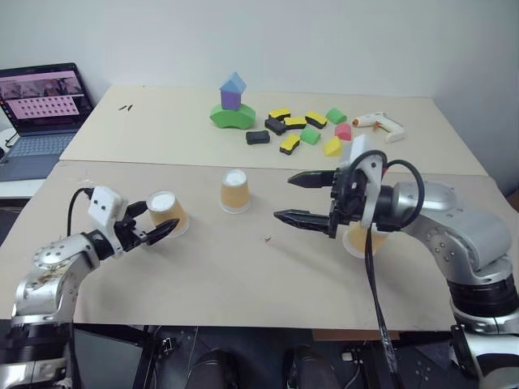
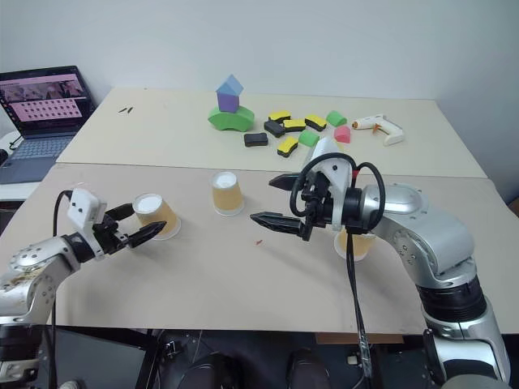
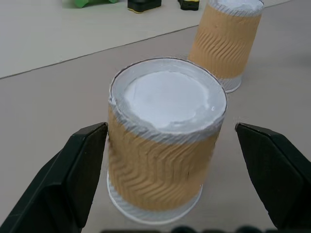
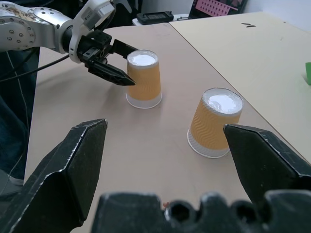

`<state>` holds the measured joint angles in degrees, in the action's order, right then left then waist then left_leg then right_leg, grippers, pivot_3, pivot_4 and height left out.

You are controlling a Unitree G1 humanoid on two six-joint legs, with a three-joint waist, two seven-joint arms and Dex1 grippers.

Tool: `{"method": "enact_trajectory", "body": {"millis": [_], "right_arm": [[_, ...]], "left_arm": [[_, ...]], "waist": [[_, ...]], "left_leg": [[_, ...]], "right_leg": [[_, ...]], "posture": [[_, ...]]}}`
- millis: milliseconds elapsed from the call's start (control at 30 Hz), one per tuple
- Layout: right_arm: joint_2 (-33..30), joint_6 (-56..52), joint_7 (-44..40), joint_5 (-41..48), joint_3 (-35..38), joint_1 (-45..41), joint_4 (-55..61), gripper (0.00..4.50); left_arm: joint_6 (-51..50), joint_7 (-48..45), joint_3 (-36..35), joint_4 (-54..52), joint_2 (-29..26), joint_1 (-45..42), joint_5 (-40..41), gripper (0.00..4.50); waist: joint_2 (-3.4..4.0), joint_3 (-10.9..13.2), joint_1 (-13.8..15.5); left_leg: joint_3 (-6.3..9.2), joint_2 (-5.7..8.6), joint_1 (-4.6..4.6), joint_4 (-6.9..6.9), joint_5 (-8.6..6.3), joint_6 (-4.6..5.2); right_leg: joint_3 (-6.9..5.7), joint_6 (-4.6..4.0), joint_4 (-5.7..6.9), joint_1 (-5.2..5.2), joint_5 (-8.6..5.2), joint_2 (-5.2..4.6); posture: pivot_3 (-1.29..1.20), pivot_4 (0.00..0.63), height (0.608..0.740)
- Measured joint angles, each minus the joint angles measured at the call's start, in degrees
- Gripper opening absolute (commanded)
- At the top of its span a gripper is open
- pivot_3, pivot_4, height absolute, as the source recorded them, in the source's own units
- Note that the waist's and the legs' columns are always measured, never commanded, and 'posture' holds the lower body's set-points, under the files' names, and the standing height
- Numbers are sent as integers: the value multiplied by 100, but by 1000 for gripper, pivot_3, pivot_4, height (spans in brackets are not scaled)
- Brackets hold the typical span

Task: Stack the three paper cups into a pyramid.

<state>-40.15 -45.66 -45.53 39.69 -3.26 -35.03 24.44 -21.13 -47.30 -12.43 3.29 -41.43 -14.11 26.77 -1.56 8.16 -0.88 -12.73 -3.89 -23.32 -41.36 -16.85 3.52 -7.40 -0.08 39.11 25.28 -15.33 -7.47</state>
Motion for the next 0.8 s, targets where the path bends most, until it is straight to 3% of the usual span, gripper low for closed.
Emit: {"method": "enact_trajectory", "body": {"millis": [500, 600, 700, 800], "right_arm": [[-43, -134, 185, 0, 181, 195, 221, 4500], [-43, -134, 200, 0, 181, 195, 221, 4500], [-43, -134, 221, 0, 181, 195, 221, 4500], [-42, -134, 230, 0, 182, 195, 221, 4500]], "left_arm": [[124, -107, 219, 201, 129, -459, -221, 4484], [122, -96, 221, 200, 130, -495, -223, 3809], [100, -94, 224, 200, 130, -510, -225, 2656], [77, -89, 225, 200, 129, -519, -226, 2570]], "waist": [[-1, 0, 5], [-1, 0, 6], [-1, 0, 4], [-1, 0, 5]], "left_leg": [[1, 0, 1, -3, 1, 1], [1, 0, 0, -3, 1, 1], [1, 0, 1, -3, 1, 1], [2, 0, 1, -3, 1, 1]], "right_leg": [[0, 0, 1, -1, 0, 0], [-1, 0, 1, -1, 0, 0], [0, 0, 1, -2, 0, 0], [-1, 0, 1, -1, 0, 0]], "posture": [[0, 150, 703], [0, 150, 703], [0, 150, 703], [0, 150, 703]]}}
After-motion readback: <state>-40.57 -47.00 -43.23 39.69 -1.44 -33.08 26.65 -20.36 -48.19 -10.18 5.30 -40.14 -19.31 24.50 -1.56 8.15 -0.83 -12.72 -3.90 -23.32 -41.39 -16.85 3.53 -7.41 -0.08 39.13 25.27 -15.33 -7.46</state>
